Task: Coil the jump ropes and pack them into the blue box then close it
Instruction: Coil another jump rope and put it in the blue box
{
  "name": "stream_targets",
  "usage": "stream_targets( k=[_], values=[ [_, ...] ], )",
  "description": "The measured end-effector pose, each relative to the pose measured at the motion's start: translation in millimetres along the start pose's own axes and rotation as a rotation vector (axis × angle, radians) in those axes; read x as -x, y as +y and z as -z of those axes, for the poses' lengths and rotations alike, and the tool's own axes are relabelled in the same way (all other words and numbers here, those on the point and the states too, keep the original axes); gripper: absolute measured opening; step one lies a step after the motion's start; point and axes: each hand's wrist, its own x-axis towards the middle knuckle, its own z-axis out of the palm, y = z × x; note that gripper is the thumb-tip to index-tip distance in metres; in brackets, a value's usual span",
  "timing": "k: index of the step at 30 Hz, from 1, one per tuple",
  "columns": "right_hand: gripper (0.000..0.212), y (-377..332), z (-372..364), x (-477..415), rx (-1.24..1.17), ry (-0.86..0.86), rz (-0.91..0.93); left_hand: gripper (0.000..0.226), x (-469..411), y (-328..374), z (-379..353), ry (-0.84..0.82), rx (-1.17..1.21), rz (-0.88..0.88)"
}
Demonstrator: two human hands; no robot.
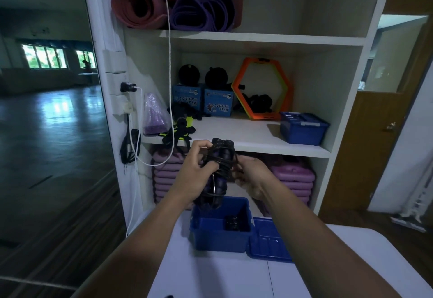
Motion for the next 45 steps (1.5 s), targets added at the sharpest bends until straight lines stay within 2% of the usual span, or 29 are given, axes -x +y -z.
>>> stream_targets(
  k=[3,6,8,12,15,23,27,31,36,38,42,45],
  values=[
    [0.03,7,-8,-3,-0.147,0.023,0.046,0.034,-6,-11,3,0.012,0.033,0.117],
    [0.025,17,-11,1,-0.125,-0.088,0.076,0.032,-9,-19,8,0.012,0.099,0.249],
    [0.019,24,-13,3,-0.102,-0.101,0.078,0.034,-9,-27,11,0.006,0.149,0.314],
    [0.014,41,-15,1,-0.117,-0.068,0.041,0.028,-6,-49,19,-0.022,0.172,0.429],
    [0.018,55,-16,-3,-0.14,-0.035,0.012,0.029,1,-65,24,-0.053,0.163,0.474],
    [0.01,97,-10,-18,-0.149,0.099,0.003,0.031,12,-101,25,-0.142,0.236,0.581],
    [0.02,121,6,-45,0.011,0.149,-0.019,0.029,6,-122,14,-0.094,0.232,0.643],
    [0.023,140,29,-74,0.199,0.116,-0.013,0.029,-10,-146,-3,-0.064,0.192,0.703],
    [0.011,169,80,-111,0.416,0.203,0.024,0.033,-38,-188,-29,-0.031,0.059,0.761],
    [0.014,184,103,-125,0.467,0.245,-0.01,0.036,-50,-213,-37,-0.012,-0.001,0.783],
    [0.01,223,139,-155,0.546,0.196,-0.106,0.024,-70,-266,-53,0.002,-0.164,0.807],
    [0.014,245,152,-171,0.68,0.169,-0.141,0.024,-78,-300,-66,0.0,-0.212,0.846]
  ],
)
